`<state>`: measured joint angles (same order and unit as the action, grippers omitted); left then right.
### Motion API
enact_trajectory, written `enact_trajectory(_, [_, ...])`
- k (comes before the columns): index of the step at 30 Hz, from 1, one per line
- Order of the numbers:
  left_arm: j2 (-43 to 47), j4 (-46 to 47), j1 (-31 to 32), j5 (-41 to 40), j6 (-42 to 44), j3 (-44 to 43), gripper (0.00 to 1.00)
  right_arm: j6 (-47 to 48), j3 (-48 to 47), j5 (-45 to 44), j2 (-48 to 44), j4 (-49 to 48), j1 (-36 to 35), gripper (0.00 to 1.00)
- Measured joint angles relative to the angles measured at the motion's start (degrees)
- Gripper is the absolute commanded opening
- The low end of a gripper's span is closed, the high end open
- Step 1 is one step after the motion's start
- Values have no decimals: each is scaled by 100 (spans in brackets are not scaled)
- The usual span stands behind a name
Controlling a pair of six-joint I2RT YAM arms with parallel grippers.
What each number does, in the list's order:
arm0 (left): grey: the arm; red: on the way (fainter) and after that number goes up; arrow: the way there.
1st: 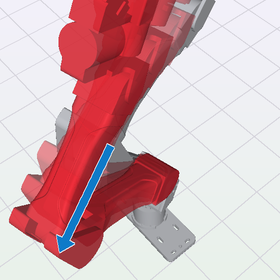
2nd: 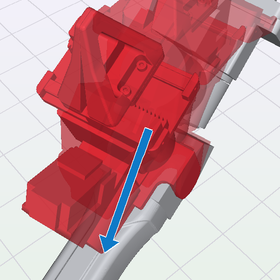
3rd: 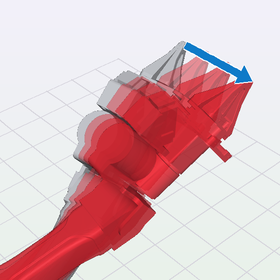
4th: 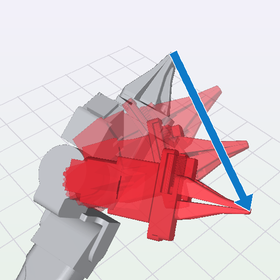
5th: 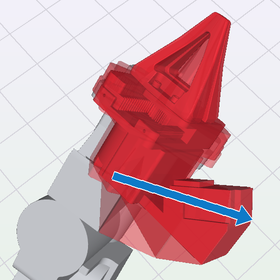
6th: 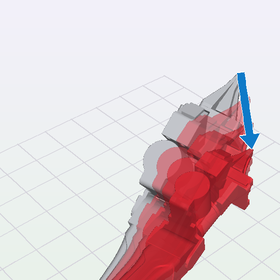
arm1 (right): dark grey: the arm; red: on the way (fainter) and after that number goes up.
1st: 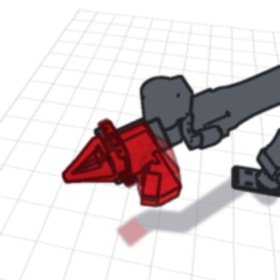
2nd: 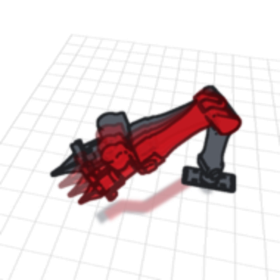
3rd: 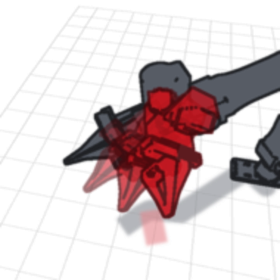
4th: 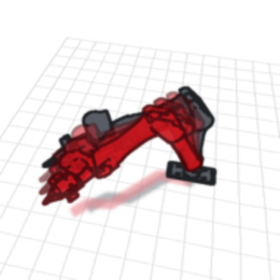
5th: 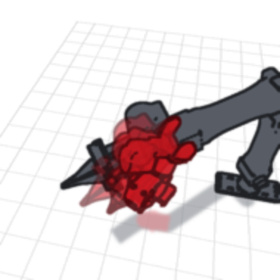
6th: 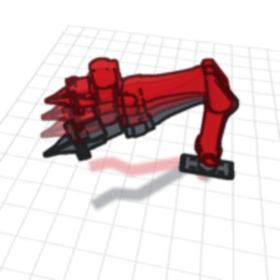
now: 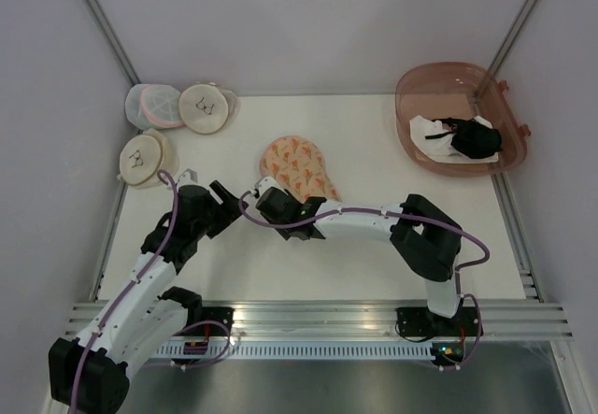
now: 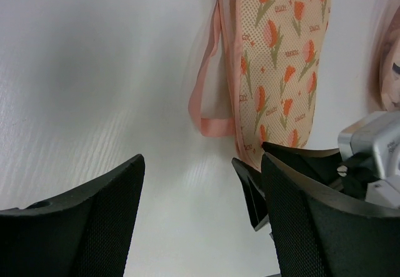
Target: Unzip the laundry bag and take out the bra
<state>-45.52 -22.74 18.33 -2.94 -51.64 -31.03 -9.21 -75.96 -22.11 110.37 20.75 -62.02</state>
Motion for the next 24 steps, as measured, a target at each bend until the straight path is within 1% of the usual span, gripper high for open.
enact_trajectory(1, [11,0,-2,0,0,0,79,13,-2,-111,39,33,2,49])
enact_trajectory(3, [33,0,-20,0,0,0,79,55,-7,-308,98,90,9,38])
enact_trajectory(4, [44,0,-26,2,0,0,79,59,-15,-378,118,101,9,27])
enact_trajectory(7, [72,-2,-33,2,0,4,79,116,-31,-568,136,116,9,11])
enact_trajectory(8, [79,-4,-33,2,0,4,79,129,-35,-621,136,114,9,0])
enact_trajectory(13, [96,-15,-33,4,0,4,79,138,-35,-656,85,114,9,1])
enact_trajectory(16, [92,-28,-35,9,2,4,79,138,-26,-525,-72,116,11,0])
enact_trajectory(21, [-31,-28,-37,68,2,4,79,37,131,81,-658,44,103,0])
enact_trajectory(24, [-162,33,-37,188,4,22,78,-153,229,37,-1078,-2,179,0])
